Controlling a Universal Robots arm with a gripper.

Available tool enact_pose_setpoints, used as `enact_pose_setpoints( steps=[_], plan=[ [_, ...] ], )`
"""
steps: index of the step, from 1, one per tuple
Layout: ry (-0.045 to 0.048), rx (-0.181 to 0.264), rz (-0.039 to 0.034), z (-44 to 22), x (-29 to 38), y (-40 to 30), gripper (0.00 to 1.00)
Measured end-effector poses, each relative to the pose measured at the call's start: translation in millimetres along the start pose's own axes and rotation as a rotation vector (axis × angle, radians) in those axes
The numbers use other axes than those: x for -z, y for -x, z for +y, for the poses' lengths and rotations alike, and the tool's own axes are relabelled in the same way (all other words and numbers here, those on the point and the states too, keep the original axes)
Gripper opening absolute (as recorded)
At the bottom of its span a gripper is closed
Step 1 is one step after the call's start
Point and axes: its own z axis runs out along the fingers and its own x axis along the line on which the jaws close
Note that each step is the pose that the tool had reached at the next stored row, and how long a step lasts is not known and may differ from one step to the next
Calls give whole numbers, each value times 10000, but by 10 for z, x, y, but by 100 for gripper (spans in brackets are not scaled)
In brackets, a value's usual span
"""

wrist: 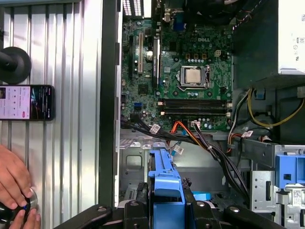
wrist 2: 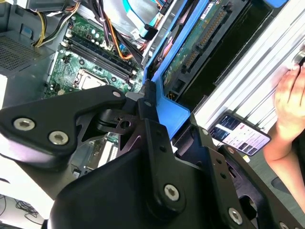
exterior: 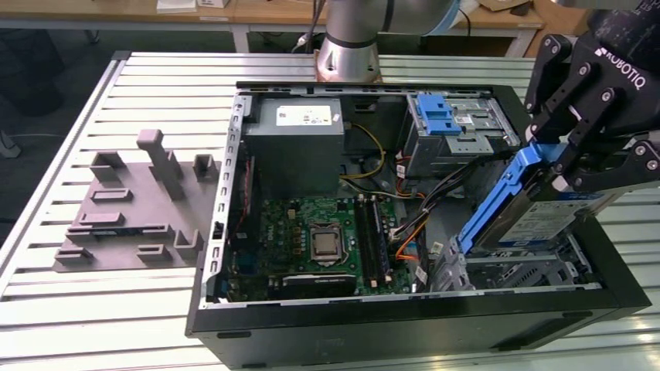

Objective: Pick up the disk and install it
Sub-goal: 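Insert the disk into the insertion slot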

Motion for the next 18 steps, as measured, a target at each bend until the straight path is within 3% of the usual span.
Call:
enact_pose_setpoints(
  steps=[13, 18],
  plan=[
    [0, 1, -8, -4, -103, -1, 36],
    [0, 0, -7, -4, -109, -1, 36]
  ],
)
